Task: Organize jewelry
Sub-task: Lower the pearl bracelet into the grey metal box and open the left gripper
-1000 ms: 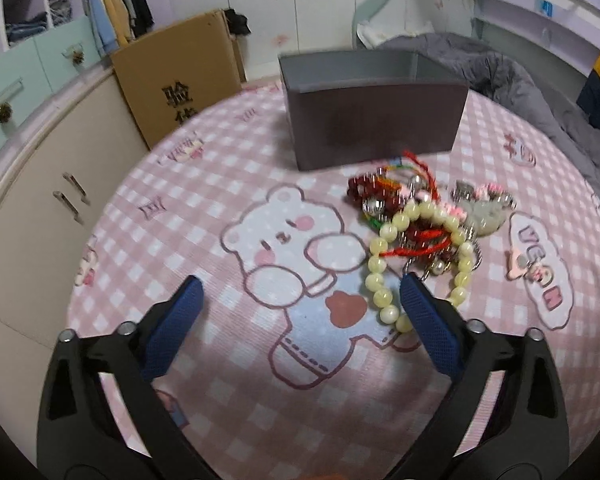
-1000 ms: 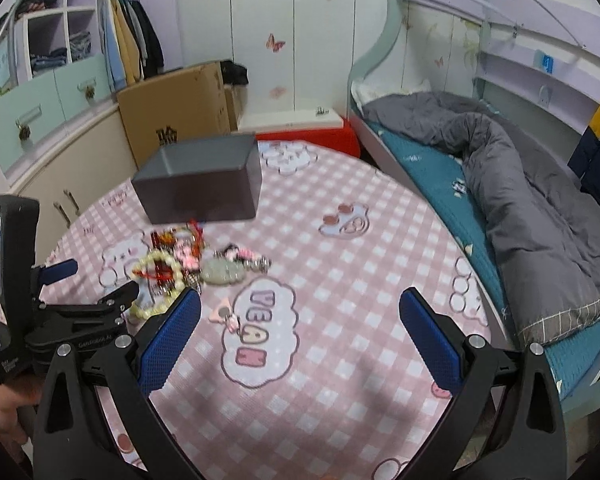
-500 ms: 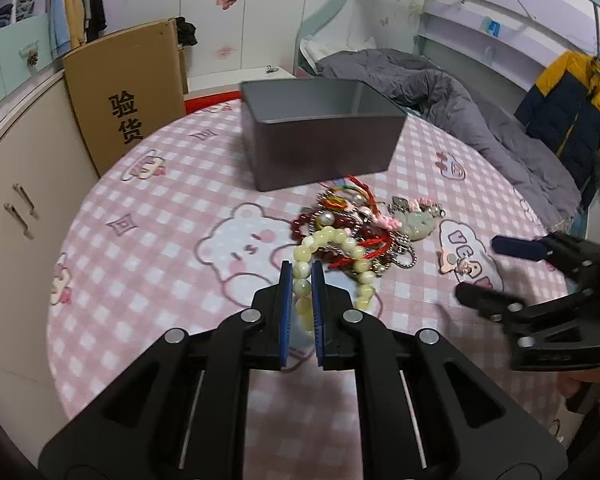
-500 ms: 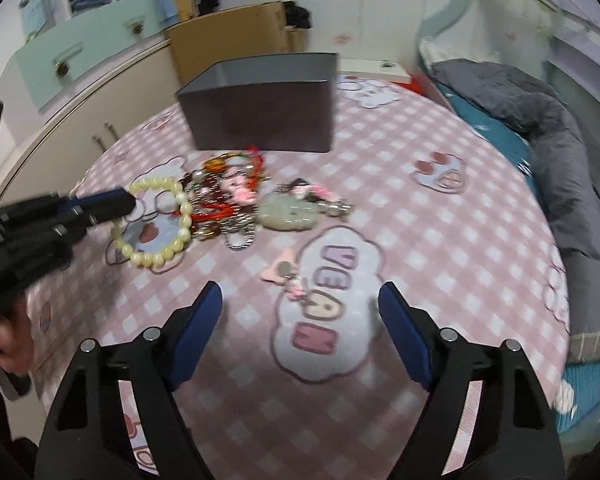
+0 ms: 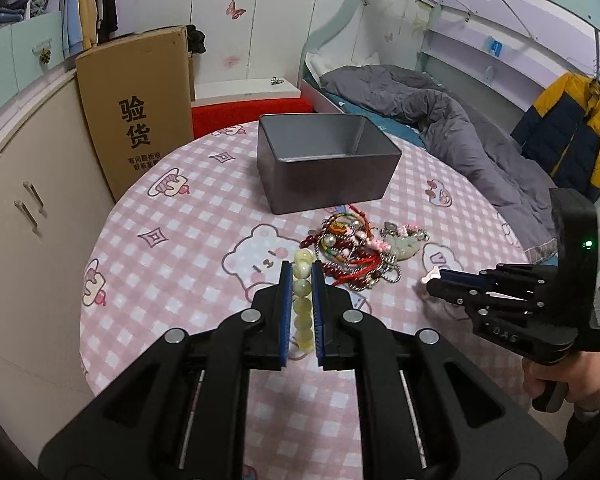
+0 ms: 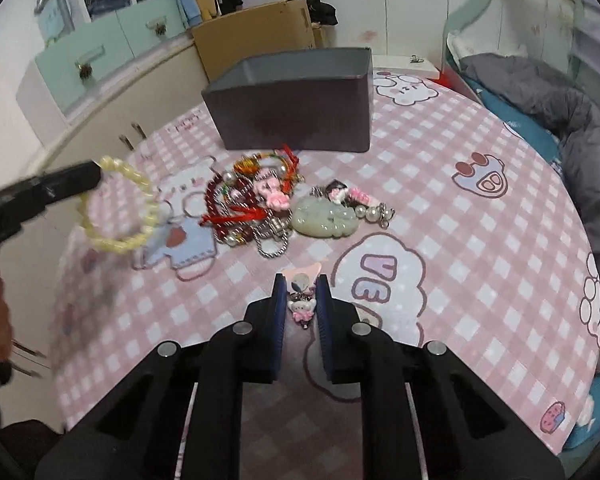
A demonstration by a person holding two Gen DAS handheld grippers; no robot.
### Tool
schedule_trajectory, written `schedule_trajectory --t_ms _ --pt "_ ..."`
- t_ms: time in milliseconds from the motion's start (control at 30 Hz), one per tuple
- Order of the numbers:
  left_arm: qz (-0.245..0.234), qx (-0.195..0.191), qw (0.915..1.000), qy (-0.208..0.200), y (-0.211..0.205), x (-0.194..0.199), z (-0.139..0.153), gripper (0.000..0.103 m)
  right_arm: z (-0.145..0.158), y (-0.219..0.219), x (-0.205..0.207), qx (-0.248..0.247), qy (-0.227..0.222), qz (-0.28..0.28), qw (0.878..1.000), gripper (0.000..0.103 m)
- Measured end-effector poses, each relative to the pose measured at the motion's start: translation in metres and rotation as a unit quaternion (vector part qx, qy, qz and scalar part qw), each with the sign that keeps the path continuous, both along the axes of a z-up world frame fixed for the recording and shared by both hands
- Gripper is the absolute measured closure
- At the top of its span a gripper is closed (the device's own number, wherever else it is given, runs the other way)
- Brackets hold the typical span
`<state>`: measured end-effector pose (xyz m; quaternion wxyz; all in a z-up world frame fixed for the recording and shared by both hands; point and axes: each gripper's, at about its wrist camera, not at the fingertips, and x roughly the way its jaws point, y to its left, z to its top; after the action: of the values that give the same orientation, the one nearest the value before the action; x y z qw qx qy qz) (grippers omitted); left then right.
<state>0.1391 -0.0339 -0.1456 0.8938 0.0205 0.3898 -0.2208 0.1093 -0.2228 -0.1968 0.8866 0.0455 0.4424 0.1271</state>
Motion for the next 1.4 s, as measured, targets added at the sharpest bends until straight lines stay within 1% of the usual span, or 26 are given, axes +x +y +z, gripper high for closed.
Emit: schedule_trajectory --t_ms 67,167,267,333,400,433,500,567,667,733,767,800,833,867,900,933,1000,1067,1133,1200,1300,1333,1367,1400 --pt "-0.001 -0.002 1.0 -0.004 -0.001 0.003 0.005 0.094 0.012 -0.002 0.004 0.014 -0.005 0.001 1.0 0.089" --pt "-0.006 -0.017 0.9998 -0.012 -0.003 0.012 0.021 0.094 0.041 -0.002 0.014 0.029 -0.031 0.005 0.999 0.089" --pt "-0.011 -0.032 0.9989 -0.032 -0.007 0.027 0.044 0.094 0.075 -0.002 0.034 0.049 -0.063 0.013 0.997 0.089" --pt "-0.016 -0.041 0.9976 -0.054 -0.013 0.042 0.063 0.094 0.094 -0.001 0.051 0.042 -0.085 0.021 0.995 0.089" --pt "-0.015 -0.048 0.9968 -0.063 -0.019 0.059 0.075 0.094 0.107 0.001 0.072 0.044 -0.095 0.027 0.994 0.089" --pt "-0.017 -0.055 0.9966 -0.059 -0.022 0.071 0.079 0.094 0.112 0.001 0.086 0.049 -0.093 0.028 0.994 0.089" --pt "-0.018 -0.066 0.9963 -0.051 -0.029 0.09 0.083 0.094 0.114 -0.001 0.112 0.054 -0.081 0.027 0.995 0.089" --pt "-0.021 -0.062 0.997 -0.042 -0.037 0.106 0.082 0.094 0.108 -0.001 0.131 0.05 -0.063 0.02 0.997 0.089" --pt "-0.023 -0.06 0.9978 -0.014 -0.049 0.129 0.071 0.093 0.091 -0.003 0.155 0.047 -0.03 0.012 0.998 0.089" --pt "-0.023 -0.046 0.9986 0.013 -0.057 0.143 0.058 0.093 0.079 -0.005 0.163 0.041 -0.014 0.003 0.999 0.087" --pt "-0.02 -0.035 0.999 0.021 -0.06 0.146 0.053 0.091 0.077 -0.007 0.165 0.04 -0.008 -0.001 0.999 0.086" --pt "-0.014 -0.021 0.9992 0.032 -0.062 0.151 0.047 0.076 0.074 -0.009 0.167 0.041 -0.002 -0.003 0.999 0.077" --pt "-0.002 -0.009 0.9989 0.047 -0.063 0.156 0.04 0.043 0.072 -0.012 0.168 0.043 0.001 -0.012 0.999 0.053" --pt "0.015 -0.006 0.9987 0.049 -0.06 0.158 0.038 0.029 0.071 -0.015 0.168 0.038 -0.001 -0.029 0.999 0.046" --pt "0.032 -0.009 0.9985 0.044 -0.053 0.158 0.037 0.011 0.07 -0.023 0.166 0.042 -0.007 -0.046 0.998 0.022" --pt "0.046 -0.016 0.9984 0.029 -0.046 0.155 0.04 0.008 0.07 -0.029 0.164 0.051 -0.013 -0.052 0.997 0.008" --pt "0.067 -0.011 0.9976 0.011 -0.037 0.151 0.045 0.008 0.073 -0.038 0.16 0.058 -0.024 -0.066 0.996 0.007" --pt "0.086 0.005 0.9963 -0.006 -0.029 0.146 0.051 0.008 0.079 -0.042 0.155 0.055 -0.033 -0.082 0.995 0.007" --pt "0.111 0.027 0.993 -0.031 -0.02 0.137 0.059 0.008 0.09 -0.046 0.148 0.062 -0.055 -0.095 0.992 0.007" --pt "0.128 0.04 0.9896 -0.052 -0.015 0.124 0.068 0.008 0.103 -0.049 0.138 0.07 -0.078 -0.1 0.989 0.007" --pt "0.135 0.036 0.9865 -0.086 -0.002 0.106 0.08 0.008 0.123 -0.046 0.127 0.064 -0.108 -0.099 0.987 0.007" --pt "0.133 0.022 0.9854 -0.104 0.005 0.095 0.083 0.008 0.136 -0.044 0.115 0.062 -0.131 -0.099 0.984 0.007" --pt "0.134 0.013 0.9844 -0.114 0.01 0.089 0.084 0.008 0.143 -0.043 0.107 0.061 -0.146 -0.1 0.982 0.007" --pt "0.135 0.013 0.9837 -0.119 0.012 0.083 0.086 0.008 0.156 -0.042 0.09 0.059 -0.178 -0.103 0.977 0.007"
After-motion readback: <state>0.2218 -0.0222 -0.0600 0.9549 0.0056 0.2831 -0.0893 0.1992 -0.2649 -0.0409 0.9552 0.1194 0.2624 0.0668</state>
